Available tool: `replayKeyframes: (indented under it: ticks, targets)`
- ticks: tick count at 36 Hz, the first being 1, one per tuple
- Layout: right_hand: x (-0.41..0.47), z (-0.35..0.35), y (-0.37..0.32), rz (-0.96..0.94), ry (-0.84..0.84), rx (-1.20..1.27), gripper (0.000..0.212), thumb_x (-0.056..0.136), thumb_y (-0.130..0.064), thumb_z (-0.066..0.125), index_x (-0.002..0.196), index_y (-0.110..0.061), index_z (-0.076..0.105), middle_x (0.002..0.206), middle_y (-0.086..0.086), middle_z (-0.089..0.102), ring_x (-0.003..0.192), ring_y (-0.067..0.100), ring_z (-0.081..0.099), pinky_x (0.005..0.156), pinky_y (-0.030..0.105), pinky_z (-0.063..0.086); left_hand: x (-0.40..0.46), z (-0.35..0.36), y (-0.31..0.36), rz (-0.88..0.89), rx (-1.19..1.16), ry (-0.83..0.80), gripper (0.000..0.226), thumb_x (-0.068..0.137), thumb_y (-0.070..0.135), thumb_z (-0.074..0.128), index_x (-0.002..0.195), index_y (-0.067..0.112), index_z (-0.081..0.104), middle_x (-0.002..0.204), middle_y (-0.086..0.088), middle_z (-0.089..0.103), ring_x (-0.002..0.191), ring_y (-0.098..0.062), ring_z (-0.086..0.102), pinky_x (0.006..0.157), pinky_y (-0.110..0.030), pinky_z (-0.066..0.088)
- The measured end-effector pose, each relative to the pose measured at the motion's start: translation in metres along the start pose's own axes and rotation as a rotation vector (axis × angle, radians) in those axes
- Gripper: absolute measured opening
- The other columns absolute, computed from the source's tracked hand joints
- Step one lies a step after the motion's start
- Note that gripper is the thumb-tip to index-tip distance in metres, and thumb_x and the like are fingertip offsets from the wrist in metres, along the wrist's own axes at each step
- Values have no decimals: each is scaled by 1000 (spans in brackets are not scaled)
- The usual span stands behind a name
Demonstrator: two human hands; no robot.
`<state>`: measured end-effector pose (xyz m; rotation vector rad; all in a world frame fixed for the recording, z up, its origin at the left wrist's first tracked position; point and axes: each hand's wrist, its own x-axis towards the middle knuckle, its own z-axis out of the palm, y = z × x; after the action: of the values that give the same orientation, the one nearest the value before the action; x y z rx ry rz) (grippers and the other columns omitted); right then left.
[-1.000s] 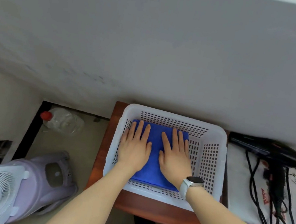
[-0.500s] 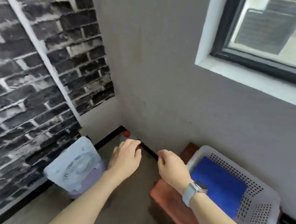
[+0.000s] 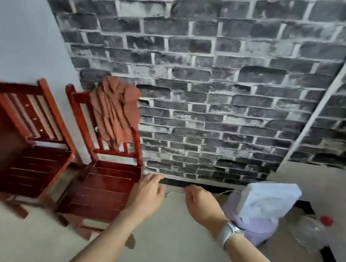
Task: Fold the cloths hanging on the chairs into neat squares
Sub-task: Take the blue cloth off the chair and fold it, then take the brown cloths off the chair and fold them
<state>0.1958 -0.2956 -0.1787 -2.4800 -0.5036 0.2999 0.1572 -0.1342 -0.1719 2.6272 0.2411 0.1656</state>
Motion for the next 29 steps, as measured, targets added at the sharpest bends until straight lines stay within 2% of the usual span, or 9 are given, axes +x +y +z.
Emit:
replayKeyframes:
  ticks: [5,8,10,13,16,19,23,25,29]
  targets:
    - [51,55,-83,-165,-153,-47,33,93,-27,32,110,-15,58,115,7,62,106,30,58,88,39,47,-10,-50,-92,-183,14,139,34,92,22,47,123,13,54,121,-6,57,114,-24,51,98,-36,40]
    - [84,81,-123,-239,-223,-63,28,93,-23,32,99,-15,58,108,7,64,100,29,59,82,35,47,-6,-72,-140,-269,17,195,34,91,23,48,123,13,55,122,-7,58,114,-24,52,99,-35,40]
    - [110,97,-147,-280,-247,-60,29,94,-21,33,100,-15,60,105,6,66,99,27,60,83,33,47,5,-85,-170,-315,17,214,35,91,25,48,123,14,55,123,-7,58,115,-23,51,100,-35,40]
    - [156,114,-179,-319,-236,-54,30,94,-19,35,109,-14,60,113,6,64,104,27,59,89,35,46,37,-108,-210,-350,24,218,35,93,25,46,126,15,52,127,-6,55,119,-21,48,102,-33,37]
    - [215,128,-206,-317,-176,-65,29,93,-18,36,111,-14,60,115,7,63,105,28,58,86,34,46,85,-137,-245,-369,42,223,36,95,24,43,129,15,49,132,-5,52,123,-21,45,102,-31,34]
    - [285,132,-229,-261,-90,-24,28,92,-19,38,111,-14,58,111,13,64,102,33,59,84,36,48,140,-167,-275,-337,47,232,35,95,23,42,128,13,50,128,-6,54,120,-21,47,100,-29,37]
    - [369,119,-256,-168,106,14,29,89,-18,43,115,-13,55,113,17,61,106,35,57,85,38,46,208,-202,-304,-276,24,229,34,96,21,41,128,12,49,126,-6,55,118,-20,49,95,-27,39]
    - [409,107,-265,-147,216,-2,29,88,-18,45,115,-9,52,114,16,56,110,35,51,87,39,43,240,-215,-318,-232,1,245,35,95,21,42,129,13,49,128,-5,54,121,-18,48,98,-27,38]
    - [477,86,-280,-26,286,-139,52,85,-32,55,127,-8,38,126,19,42,118,38,40,91,45,40,286,-228,-338,-161,-15,263,34,94,20,43,126,14,52,126,-5,57,118,-19,51,99,-31,40]
